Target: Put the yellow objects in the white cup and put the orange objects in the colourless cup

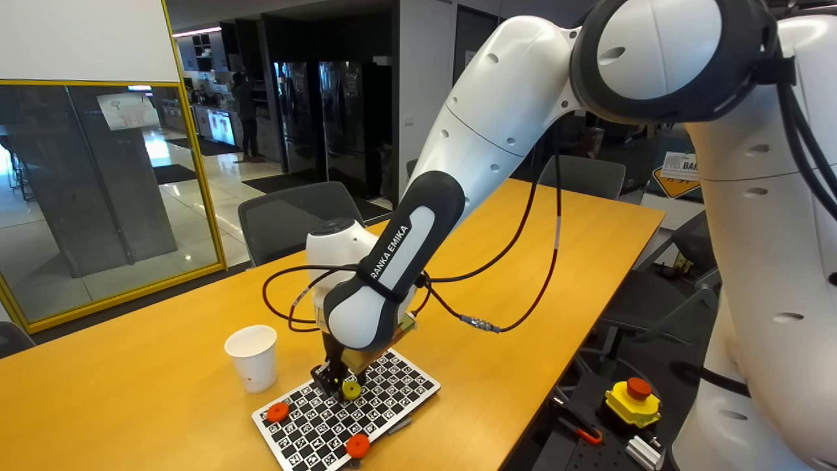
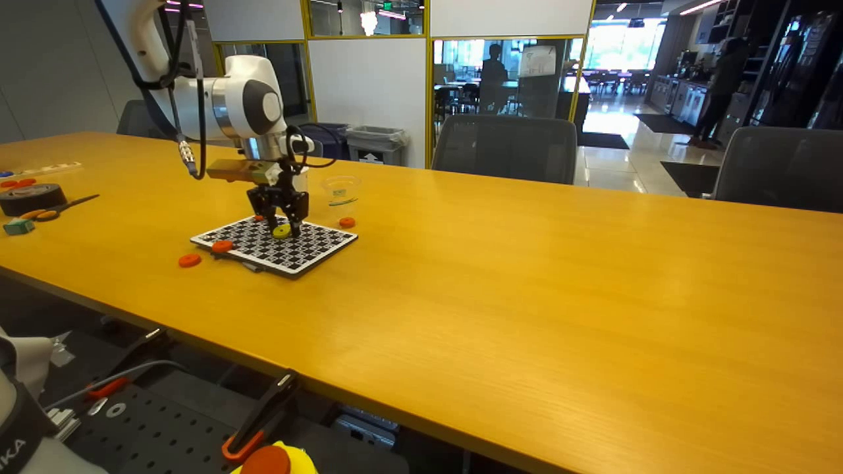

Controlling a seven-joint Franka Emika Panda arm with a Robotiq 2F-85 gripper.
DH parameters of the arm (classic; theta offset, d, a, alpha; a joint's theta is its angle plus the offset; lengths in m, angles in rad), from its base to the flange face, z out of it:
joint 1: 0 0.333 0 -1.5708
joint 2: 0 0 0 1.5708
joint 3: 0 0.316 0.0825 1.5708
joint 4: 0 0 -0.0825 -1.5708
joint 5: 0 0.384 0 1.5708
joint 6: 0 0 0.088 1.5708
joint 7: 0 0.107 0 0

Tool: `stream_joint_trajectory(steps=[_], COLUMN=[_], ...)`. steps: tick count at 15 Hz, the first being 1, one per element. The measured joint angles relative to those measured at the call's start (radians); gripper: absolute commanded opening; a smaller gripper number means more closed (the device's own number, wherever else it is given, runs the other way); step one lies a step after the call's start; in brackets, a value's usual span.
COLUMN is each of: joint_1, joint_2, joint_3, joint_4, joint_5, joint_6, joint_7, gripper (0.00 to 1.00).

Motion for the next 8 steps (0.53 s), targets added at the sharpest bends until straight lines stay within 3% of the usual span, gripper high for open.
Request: stream_joint_trajectory(steps=[1, 8], joint_1=[0.002, 0.005], joint_2=[-0.001, -0.015], joint_3=[0.0, 0.0], joint_4=[0.001, 0.001], joint_5=[0.0, 0.002], joint_6=[0.001, -0.032], joint_7=[0.0, 0.001], gripper=[0.2, 0.24])
